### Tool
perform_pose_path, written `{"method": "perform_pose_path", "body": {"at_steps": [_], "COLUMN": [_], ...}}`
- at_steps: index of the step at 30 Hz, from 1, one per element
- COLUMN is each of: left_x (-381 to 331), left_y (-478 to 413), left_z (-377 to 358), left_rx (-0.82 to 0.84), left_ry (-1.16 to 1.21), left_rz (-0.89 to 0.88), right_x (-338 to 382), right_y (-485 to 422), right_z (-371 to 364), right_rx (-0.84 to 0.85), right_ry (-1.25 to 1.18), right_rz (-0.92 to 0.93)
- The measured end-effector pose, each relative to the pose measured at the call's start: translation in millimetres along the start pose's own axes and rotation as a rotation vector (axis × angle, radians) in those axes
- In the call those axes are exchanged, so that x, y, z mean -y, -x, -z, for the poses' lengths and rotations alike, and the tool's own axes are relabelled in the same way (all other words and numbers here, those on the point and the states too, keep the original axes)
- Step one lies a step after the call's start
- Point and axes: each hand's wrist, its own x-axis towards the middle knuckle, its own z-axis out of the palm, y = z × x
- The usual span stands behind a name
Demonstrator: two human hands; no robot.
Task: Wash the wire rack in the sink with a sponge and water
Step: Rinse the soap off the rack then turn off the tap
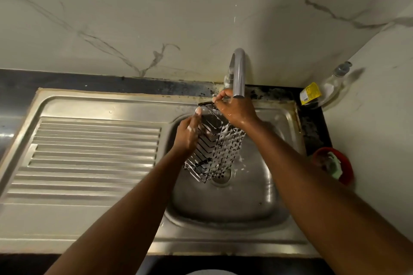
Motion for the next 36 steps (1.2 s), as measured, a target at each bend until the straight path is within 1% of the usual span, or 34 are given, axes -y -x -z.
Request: {"method": "perform_pose_path", "body": {"at_steps": [2, 3, 6, 8, 9, 11, 12, 15, 17, 20, 21, 22, 23, 25, 26, 28, 29, 31, 33, 36], "left_x": [-1.4, 0.8, 16.4, 23.7, 25.0, 20.5, 17.9, 8.5, 8.5, 10.7, 11.9, 12.2, 11.2, 8.7, 7.3, 3.6, 4.4, 2.5, -0.2, -6.7], "left_y": [-4.7, -7.4, -13.5, -12.8, -11.6, -6.7, -4.7, -1.9, -4.3, -9.2, -11.0, -12.1, -13.1, -15.8, -16.8, -18.8, -19.5, -15.6, -11.3, -8.6], "left_z": [-1.4, -1.6, 0.0, -1.4, -3.4, -8.7, -11.0, -16.1, -16.6, -10.8, -10.1, -11.0, -12.8, -17.5, -19.0, -20.5, -20.6, -22.5, -25.5, -28.7], "left_rx": [-0.099, -0.120, -0.163, -0.204, -0.221, -0.234, -0.246, -0.355, -0.414, -0.451, -0.464, -0.481, -0.501, -0.542, -0.551, -0.555, -0.562, -0.571, -0.592, -0.573], "left_ry": [-0.031, -0.038, -0.120, -0.142, -0.133, -0.087, -0.069, -0.010, -0.008, -0.028, -0.032, -0.036, -0.043, -0.035, -0.027, -0.020, 0.011, 0.182, 0.280, 0.355], "left_rz": [0.001, 0.007, 0.045, 0.036, 0.029, 0.042, 0.060, 0.155, 0.194, 0.210, 0.213, 0.222, 0.230, 0.251, 0.265, 0.299, 0.339, 0.425, 0.468, 0.502], "right_x": [5.2, 7.6, 17.2, 25.3, 26.0, 25.7, 24.1, 17.6, 16.1, 13.6, 16.1, 19.1, 19.4, 22.9, 23.3, 21.0, 16.2, -4.2, -16.9, -17.5], "right_y": [5.2, 7.9, 29.2, 50.6, 57.3, 58.1, 51.4, 25.7, 14.1, 4.9, 6.7, 9.5, 14.4, 34.5, 46.3, 66.7, 71.1, 65.4, 59.9, 62.9], "right_z": [-7.6, -12.7, -33.4, -41.6, -42.7, -36.2, -31.6, -15.5, -1.1, 3.8, 0.9, -5.7, -17.7, -46.4, -59.4, -70.2, -68.4, -60.2, -52.7, -52.0], "right_rx": [-0.080, -0.092, 0.042, 0.045, 0.028, 0.057, 0.093, 0.242, 0.331, 0.361, 0.325, 0.251, 0.139, -0.115, -0.208, -0.324, -0.329, -0.240, -0.170, -0.204], "right_ry": [0.107, 0.163, 0.289, 0.329, 0.335, 0.370, 0.370, 0.185, 0.109, 0.024, 0.030, 0.053, 0.076, 0.098, 0.127, 0.162, 0.180, 0.227, 0.230, 0.157], "right_rz": [0.046, 0.064, 0.052, 0.050, 0.065, 0.054, 0.026, -0.148, -0.262, -0.388, -0.380, -0.347, -0.288, -0.082, 0.033, 0.245, 0.350, 0.507, 0.565, 0.569]}}
